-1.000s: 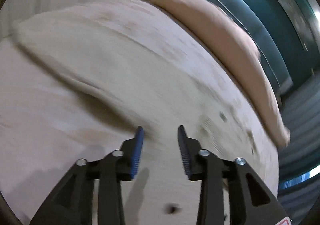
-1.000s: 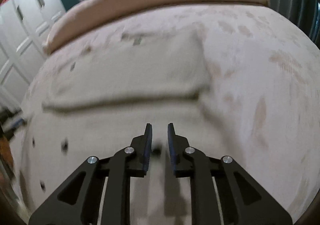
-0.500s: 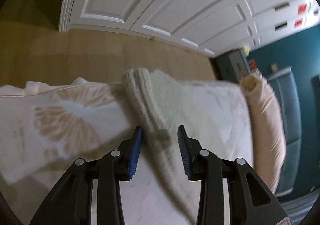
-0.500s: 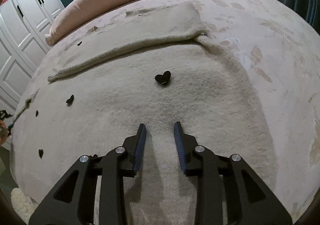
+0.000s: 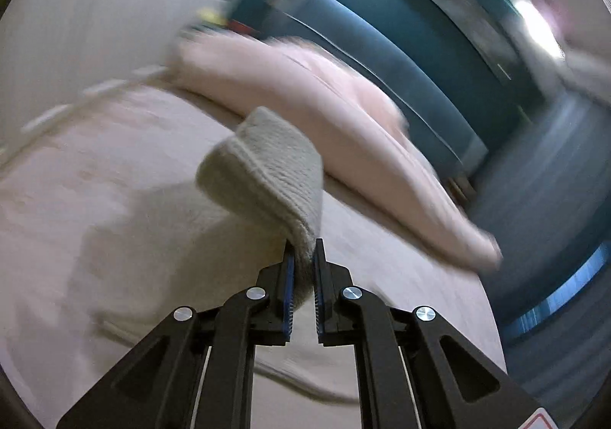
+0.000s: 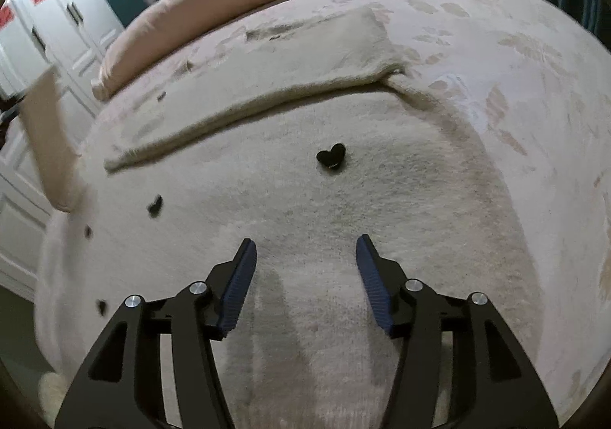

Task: Fold small clothes

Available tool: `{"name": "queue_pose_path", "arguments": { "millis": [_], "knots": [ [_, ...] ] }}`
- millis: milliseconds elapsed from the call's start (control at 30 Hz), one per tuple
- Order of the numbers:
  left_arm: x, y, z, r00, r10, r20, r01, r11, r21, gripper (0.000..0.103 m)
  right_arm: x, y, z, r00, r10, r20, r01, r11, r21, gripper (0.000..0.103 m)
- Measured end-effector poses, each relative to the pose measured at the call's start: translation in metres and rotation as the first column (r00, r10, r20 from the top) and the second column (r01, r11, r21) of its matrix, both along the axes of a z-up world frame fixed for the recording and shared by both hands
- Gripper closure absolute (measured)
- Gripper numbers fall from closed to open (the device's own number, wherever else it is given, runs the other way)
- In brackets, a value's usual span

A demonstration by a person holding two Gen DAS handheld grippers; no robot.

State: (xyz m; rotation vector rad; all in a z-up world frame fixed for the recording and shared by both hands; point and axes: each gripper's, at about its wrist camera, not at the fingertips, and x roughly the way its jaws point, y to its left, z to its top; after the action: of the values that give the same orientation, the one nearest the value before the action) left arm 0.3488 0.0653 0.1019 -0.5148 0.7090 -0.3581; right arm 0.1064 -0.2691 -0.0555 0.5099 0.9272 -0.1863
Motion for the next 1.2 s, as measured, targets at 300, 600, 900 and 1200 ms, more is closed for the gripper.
{"name": "queue_pose_path", "arguments": {
  "millis": [300,600,900,1200],
  "knots": [
    [-0.065,-0.145,-0.133,0.933,-0.116,-0.341,0.123,0.992,-0.002,0.085,-0.036,-0.046,0.018,0.996,-0.081,0.021,0.081,0.996,0.026,0.044],
    [-0.039,0.024,-0.136,0.899,0.251,-0.358,-0.273,0.962,-0.009,0.064,0.051,-0.042,0.040,0.995,0.052,0.085,-0.057,0.996,0.068,0.031],
    [-0.012,0.077,-0.178,0.835,0.233,-0.498,-0.358,0.918,-0.172,0.093,0.170,-0.012,0.009,0.992,0.098,-0.078,-0.095,0.995,0.043,0.089],
    [-0.002,0.064,-0.122,0.931,0.275,-0.240,-0.310,0.943,-0.119,0.099,0.153,-0.020,0.134,0.902,0.130,0.411,-0.128,0.991,-0.033,0.095]
  ]
}}
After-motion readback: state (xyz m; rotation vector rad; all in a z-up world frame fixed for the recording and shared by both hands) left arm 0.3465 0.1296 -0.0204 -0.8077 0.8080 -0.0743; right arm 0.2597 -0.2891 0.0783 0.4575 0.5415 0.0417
